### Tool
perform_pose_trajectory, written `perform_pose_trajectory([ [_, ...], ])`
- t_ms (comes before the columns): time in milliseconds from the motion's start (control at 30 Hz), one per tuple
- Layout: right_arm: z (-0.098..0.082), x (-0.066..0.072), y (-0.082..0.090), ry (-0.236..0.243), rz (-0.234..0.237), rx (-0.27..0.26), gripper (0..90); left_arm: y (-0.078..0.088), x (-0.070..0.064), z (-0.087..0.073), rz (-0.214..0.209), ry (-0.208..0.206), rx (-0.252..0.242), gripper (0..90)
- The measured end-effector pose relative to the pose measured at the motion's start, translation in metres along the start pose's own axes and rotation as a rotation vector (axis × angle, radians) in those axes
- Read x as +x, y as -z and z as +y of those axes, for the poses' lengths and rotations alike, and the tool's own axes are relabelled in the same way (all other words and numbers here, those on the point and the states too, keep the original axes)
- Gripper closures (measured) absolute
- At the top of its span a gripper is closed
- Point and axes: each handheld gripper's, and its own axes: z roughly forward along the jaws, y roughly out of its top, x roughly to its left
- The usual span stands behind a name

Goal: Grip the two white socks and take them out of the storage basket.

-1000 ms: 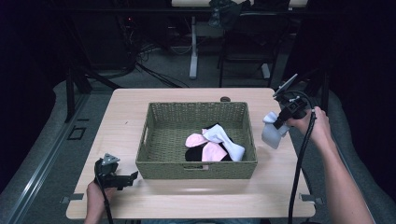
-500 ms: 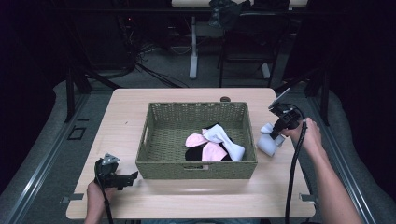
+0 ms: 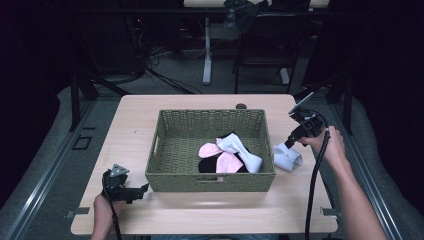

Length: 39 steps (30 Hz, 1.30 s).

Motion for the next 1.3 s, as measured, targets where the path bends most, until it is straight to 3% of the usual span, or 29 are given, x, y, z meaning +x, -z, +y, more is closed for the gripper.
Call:
perform_pose_trajectory([
  [67,0.001,0.002,0.005,0.004,0.013,-0.011,28.7,0.0,0.0,0.0,0.0,0.0,-0.001,1.6],
  [100,0.002,0.008,0.018,0.021,-0.005,-0.038,22.1,0.001,0.0,0.0,0.0,0.004,-0.004,1.6],
  [167,0.003,0.01,0.022,0.028,-0.006,-0.04,19.8,0.001,0.0,0.0,0.0,0.003,-0.004,1.6],
  [300,0.012,0.03,0.05,0.078,-0.016,-0.094,14.6,0.0,0.0,0.0,0.002,0.005,-0.002,1.5],
  [533,0.026,0.053,0.066,0.15,-0.014,-0.122,11.0,0.0,0.001,0.0,0.002,0.006,-0.005,1.6],
  [600,0.035,0.068,0.069,0.182,-0.016,-0.123,10.9,0.0,0.001,0.0,0.001,0.005,-0.003,1.6],
  [967,0.066,0.105,0.057,0.266,-0.012,-0.098,11.1,0.0,0.002,-0.001,-0.003,0.007,-0.001,1.6],
  [1267,0.081,0.121,0.036,0.292,0.021,-0.075,13.6,0.0,0.002,-0.001,-0.007,0.005,-0.001,1.6],
  [1300,0.084,0.125,0.027,0.304,0.028,-0.058,14.3,0.0,0.002,-0.001,-0.007,0.005,0.0,1.6],
])
